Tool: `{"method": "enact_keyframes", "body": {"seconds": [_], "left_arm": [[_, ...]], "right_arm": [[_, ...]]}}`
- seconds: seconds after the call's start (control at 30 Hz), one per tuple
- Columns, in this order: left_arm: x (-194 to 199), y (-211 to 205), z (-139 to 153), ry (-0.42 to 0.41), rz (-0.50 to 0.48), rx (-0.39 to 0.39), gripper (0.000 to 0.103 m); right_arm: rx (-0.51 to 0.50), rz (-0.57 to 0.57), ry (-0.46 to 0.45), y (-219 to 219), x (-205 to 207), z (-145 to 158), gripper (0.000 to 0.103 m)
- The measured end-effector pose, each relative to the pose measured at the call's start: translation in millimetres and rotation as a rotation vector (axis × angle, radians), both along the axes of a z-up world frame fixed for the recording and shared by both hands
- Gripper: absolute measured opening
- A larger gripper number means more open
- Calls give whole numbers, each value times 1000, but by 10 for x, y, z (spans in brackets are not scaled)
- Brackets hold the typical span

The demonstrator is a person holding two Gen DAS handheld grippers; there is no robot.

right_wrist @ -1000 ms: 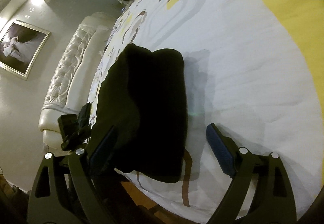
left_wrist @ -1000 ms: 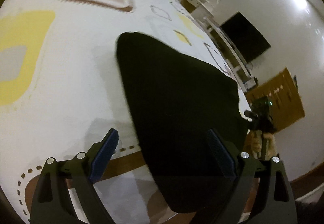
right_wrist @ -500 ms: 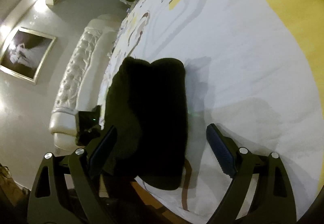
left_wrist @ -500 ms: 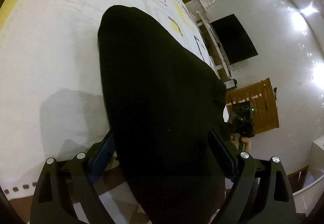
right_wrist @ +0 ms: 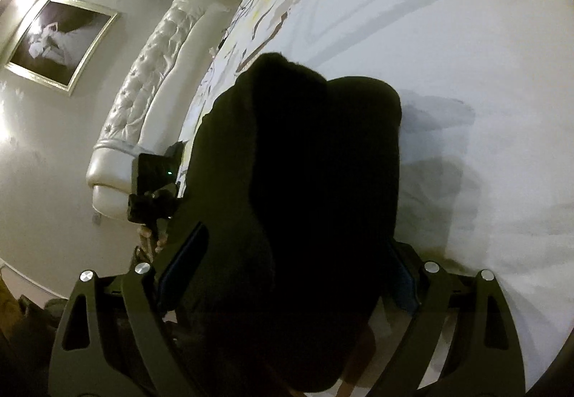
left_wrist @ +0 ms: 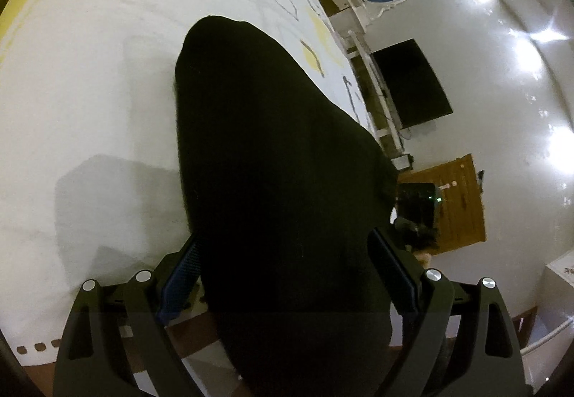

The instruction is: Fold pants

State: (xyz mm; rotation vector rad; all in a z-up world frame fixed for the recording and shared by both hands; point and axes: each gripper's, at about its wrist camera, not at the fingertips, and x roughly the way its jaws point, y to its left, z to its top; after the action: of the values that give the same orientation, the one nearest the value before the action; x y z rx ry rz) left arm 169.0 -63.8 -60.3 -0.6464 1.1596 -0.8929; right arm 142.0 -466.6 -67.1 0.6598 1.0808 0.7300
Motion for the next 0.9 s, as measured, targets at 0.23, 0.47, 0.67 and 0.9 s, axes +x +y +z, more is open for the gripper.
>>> {"method": "enact_keyframes", "body": {"seconds": [0.23,0.47,0.67,0.9], "left_arm": [[-46,-113,57,-71,-36,139,60],[-14,2,61,-84,-36,120,36],[-36,117,149,-113,-25,69,32],[28,562,395,-171,66,93,32]], "right_arm": [[1,-40,-4,-93,-54,-90,46],[19,-66,-40,-75,-96,-30,37],[26,-77,-111,20,-122,196,32],[68,3,-162,580,209,346,30]]}}
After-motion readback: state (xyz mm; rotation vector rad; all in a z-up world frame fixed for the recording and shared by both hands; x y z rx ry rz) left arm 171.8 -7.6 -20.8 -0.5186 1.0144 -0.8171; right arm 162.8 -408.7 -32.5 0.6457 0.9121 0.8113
